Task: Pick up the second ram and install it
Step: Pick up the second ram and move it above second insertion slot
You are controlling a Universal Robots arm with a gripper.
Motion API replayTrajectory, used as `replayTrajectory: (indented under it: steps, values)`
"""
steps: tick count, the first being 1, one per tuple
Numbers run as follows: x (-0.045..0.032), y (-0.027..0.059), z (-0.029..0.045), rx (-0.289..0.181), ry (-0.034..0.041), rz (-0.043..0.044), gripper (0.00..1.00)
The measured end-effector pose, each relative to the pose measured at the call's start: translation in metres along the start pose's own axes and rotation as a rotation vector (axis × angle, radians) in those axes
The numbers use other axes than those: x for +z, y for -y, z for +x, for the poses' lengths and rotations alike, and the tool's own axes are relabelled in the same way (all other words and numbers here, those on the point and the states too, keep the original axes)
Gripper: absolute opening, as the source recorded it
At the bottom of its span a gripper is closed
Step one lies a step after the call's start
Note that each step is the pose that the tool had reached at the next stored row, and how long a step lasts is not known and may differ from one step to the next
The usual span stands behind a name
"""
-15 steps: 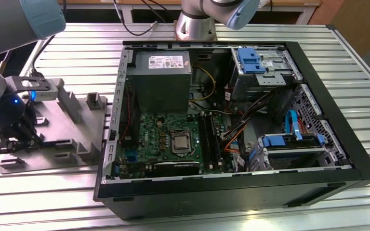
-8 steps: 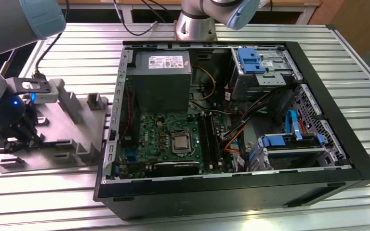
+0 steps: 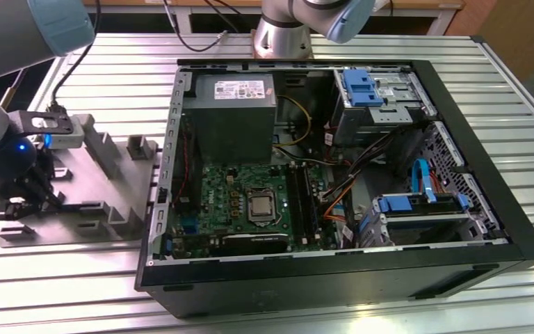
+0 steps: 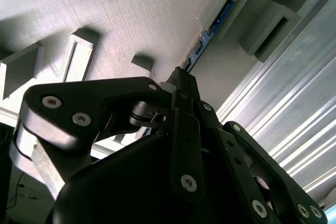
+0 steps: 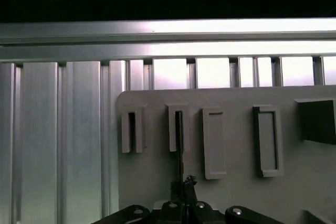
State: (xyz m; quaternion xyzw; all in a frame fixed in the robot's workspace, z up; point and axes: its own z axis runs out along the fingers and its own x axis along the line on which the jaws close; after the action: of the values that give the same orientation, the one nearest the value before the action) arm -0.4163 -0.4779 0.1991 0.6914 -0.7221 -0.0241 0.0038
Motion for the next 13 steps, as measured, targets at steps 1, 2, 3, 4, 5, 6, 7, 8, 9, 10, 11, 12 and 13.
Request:
replayTrajectory:
  steps: [1, 2, 3, 4, 5, 6, 7, 8, 9, 10, 11, 12, 13]
  values:
    - [0.0, 0.0, 0.0, 0.0, 0.0001, 0.0001, 0.11]
    - [-0.0001, 0.0, -0.0001, 0.0, 0.0003, 0.0003, 0.11]
    - [-0.0007, 0.0, -0.0002, 0.0, 0.0006, 0.0006, 0.11]
    - [-0.0021, 0.0, -0.0002, 0.0, 0.0008, 0.001, 0.11]
    - [-0.0043, -0.0002, -0.0003, 0.0, 0.0004, 0.0004, 0.11]
    - [-0.0054, -0.0002, -0.0002, 0.0, 0.0, 0.0001, 0.11]
    - [-0.0054, -0.0002, -0.0003, 0.0, 0.0004, 0.0005, 0.11]
    - [-0.0055, -0.0002, -0.0003, 0.0, 0.0004, 0.0005, 0.11]
    - [-0.0058, -0.0002, -0.0003, 0.0, 0.0003, 0.0004, 0.11]
    - [-0.0061, -0.0003, -0.0003, 0.0, 0.0002, 0.0002, 0.11]
    - [-0.0063, -0.0002, -0.0003, 0.0, 0.0002, 0.0003, 0.11]
    - [-0.0065, -0.0003, -0.0003, 0.0, 0.0002, 0.0003, 0.11]
    - [-0.0067, -0.0003, -0.0003, 0.0, 0.0002, 0.0003, 0.11]
